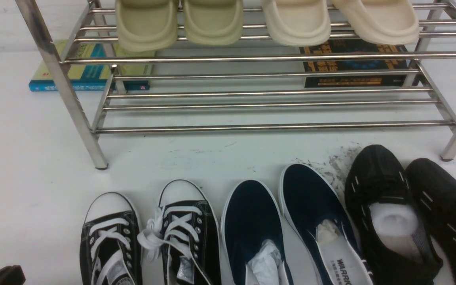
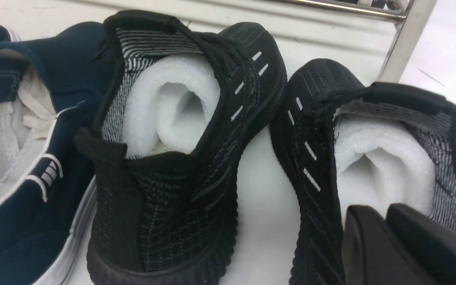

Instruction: Take the shoes off the shelf with your hand on the white table.

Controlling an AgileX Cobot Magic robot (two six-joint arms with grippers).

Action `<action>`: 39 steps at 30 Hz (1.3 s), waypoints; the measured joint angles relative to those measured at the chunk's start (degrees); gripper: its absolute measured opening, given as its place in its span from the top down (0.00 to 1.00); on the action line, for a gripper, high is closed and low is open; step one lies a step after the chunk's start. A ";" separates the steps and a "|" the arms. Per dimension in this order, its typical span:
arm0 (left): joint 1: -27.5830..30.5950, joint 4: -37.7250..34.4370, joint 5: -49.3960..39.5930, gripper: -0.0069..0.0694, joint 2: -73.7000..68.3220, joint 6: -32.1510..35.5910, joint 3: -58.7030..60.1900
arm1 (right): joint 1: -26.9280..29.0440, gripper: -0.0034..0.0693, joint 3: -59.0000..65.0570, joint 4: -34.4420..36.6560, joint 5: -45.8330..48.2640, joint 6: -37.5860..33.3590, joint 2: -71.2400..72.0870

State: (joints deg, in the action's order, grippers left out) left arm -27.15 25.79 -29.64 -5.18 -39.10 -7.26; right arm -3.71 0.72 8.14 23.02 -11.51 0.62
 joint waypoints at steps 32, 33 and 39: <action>0.00 -14.48 4.26 0.79 5.79 25.45 5.46 | 0.00 0.77 0.00 0.00 0.00 0.00 0.00; 0.00 -14.48 4.26 0.79 5.83 25.45 5.81 | 0.00 0.77 0.00 0.00 0.00 0.00 0.00; 0.00 -14.53 4.18 0.78 5.83 25.45 7.17 | 0.00 0.76 0.00 0.00 0.00 0.00 0.00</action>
State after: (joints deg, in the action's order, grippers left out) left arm -27.15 11.26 -25.46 0.65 -13.66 -0.09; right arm -3.71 0.72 8.14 23.02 -11.51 0.62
